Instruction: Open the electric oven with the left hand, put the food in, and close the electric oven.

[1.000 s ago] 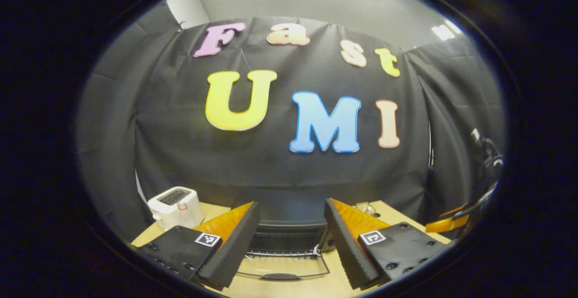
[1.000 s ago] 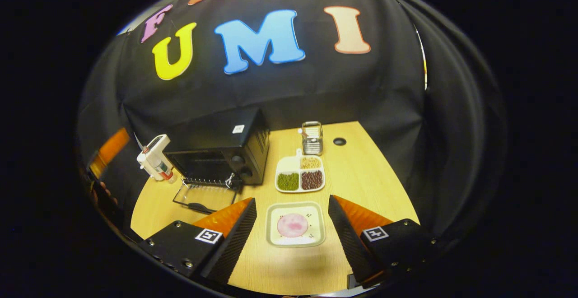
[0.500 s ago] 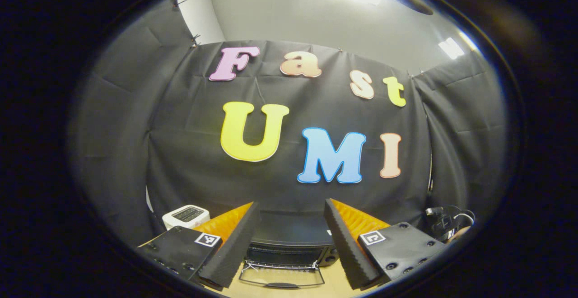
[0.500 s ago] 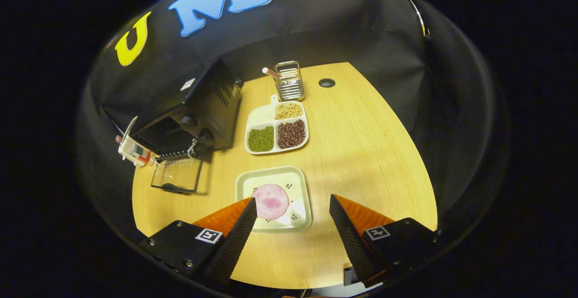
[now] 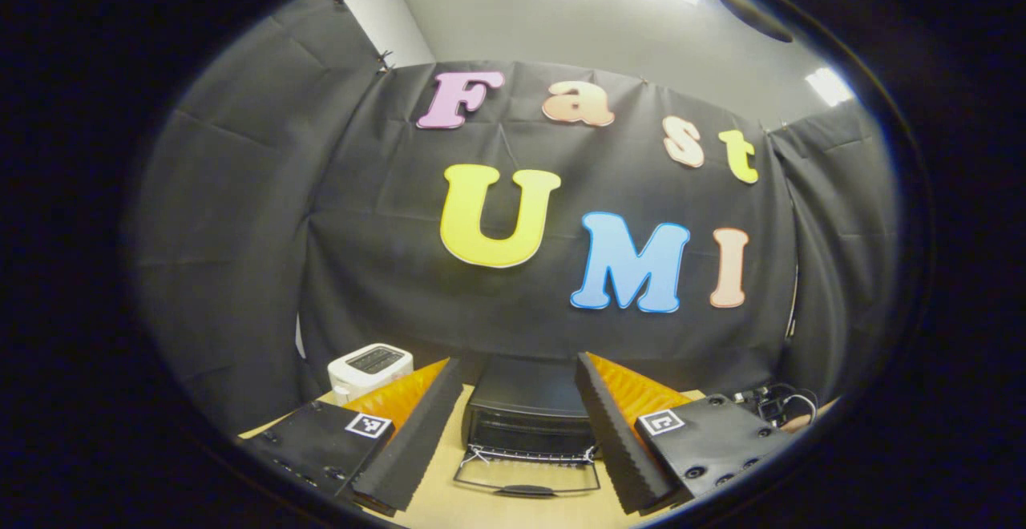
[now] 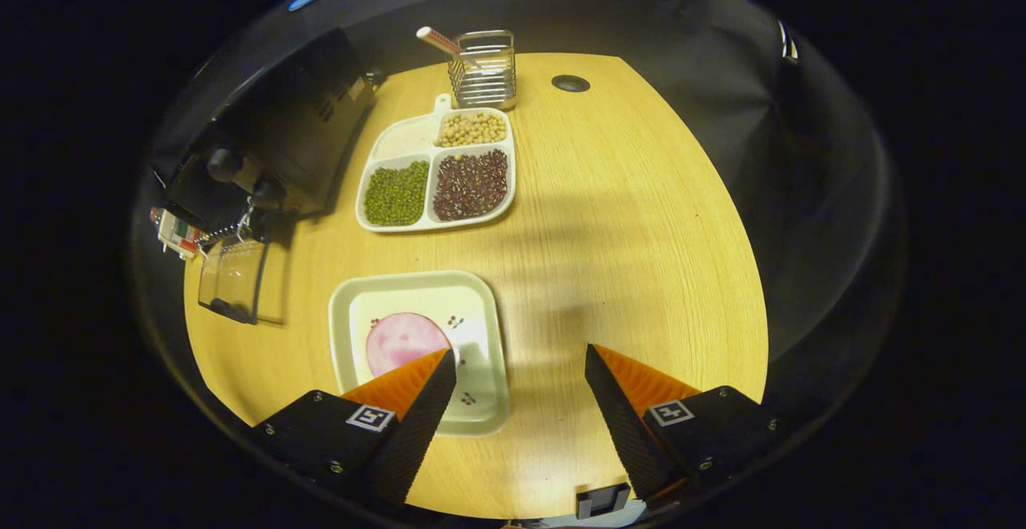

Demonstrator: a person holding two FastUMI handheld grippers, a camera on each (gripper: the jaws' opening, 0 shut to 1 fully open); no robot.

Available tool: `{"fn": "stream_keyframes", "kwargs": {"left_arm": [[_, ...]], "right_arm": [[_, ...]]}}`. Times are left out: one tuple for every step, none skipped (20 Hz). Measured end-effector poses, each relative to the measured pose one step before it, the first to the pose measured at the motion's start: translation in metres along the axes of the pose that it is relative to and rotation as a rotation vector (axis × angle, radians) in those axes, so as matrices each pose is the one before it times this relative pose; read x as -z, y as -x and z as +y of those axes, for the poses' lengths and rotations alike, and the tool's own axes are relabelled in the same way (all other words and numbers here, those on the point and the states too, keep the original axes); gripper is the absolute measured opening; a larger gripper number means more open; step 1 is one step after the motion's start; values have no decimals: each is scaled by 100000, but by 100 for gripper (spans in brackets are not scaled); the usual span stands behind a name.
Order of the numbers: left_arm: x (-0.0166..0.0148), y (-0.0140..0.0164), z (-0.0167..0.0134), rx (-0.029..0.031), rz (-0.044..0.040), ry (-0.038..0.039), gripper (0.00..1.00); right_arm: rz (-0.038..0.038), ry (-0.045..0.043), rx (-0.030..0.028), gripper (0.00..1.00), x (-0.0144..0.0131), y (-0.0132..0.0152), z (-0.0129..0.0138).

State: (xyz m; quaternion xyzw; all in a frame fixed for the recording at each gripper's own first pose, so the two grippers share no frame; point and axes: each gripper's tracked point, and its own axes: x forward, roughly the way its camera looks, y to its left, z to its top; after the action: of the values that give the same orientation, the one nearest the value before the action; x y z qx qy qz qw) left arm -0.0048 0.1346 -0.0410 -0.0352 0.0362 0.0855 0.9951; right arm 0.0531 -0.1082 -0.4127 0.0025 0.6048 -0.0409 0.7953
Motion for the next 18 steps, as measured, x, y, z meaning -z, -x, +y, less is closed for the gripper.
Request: {"fn": "stream_keyframes", "kwargs": {"left_arm": [[192, 177, 337, -799, 438, 5, 97], [-14, 63, 385, -825, 316, 14, 97], [96, 158, 315, -681, 334, 100, 97], [74, 28, 198, -525, 293, 265, 97], [137, 94, 177, -308, 364, 361, 97], [24, -29, 87, -115, 412, 271, 96], [261, -2, 122, -93, 521, 135, 96], [71, -132, 100, -119, 369, 88, 96], [68, -61, -35, -28, 439, 129, 96], [152, -202, -16, 183, 306, 431, 96], [142, -58, -75, 271, 568, 679, 96], [-33, -93, -109, 249, 437, 748, 96], [68, -128, -99, 186, 197, 467, 96], [-41, -66, -20, -1, 274, -5, 96], [50, 53, -27, 175, 176, -204, 96], [-39, -90, -127, 436, 126, -390, 96], [-50, -111, -66, 148, 180, -531, 96], [25, -139, -10, 142, 292, -235, 98]], "right_arm": [[1554, 638, 911, 99, -45, -360, 47], [937, 939, 710, 99, 89, -530, 167], [416, 1648, 1349, 99, -50, -471, -94], [405, 2161, 2123, 99, -136, -329, -282], [960, 1863, 2017, 99, 16, -249, -301], [1631, 1351, 1466, 99, 220, -226, -2], [1628, 727, 182, 99, 195, -119, 166], [-180, 9, 99, 99, -89, -491, 233], [169, 934, 339, 95, -159, 284, 56], [245, 1048, 885, 92, -56, 44, -48], [52, 1042, 347, 90, -4, 72, 93], [242, 587, -669, 90, 9, -70, 255], [602, 184, -519, 87, 65, -13, 132], [514, -364, -1711, 84, -4, -29, 231], [584, -1262, -2896, 80, 156, -26, 562], [873, -1200, -3196, 80, 257, -14, 629], [1875, -1038, -1688, 80, 433, 4, 310], [-362, -739, -664, 80, -199, -17, 99]]}}
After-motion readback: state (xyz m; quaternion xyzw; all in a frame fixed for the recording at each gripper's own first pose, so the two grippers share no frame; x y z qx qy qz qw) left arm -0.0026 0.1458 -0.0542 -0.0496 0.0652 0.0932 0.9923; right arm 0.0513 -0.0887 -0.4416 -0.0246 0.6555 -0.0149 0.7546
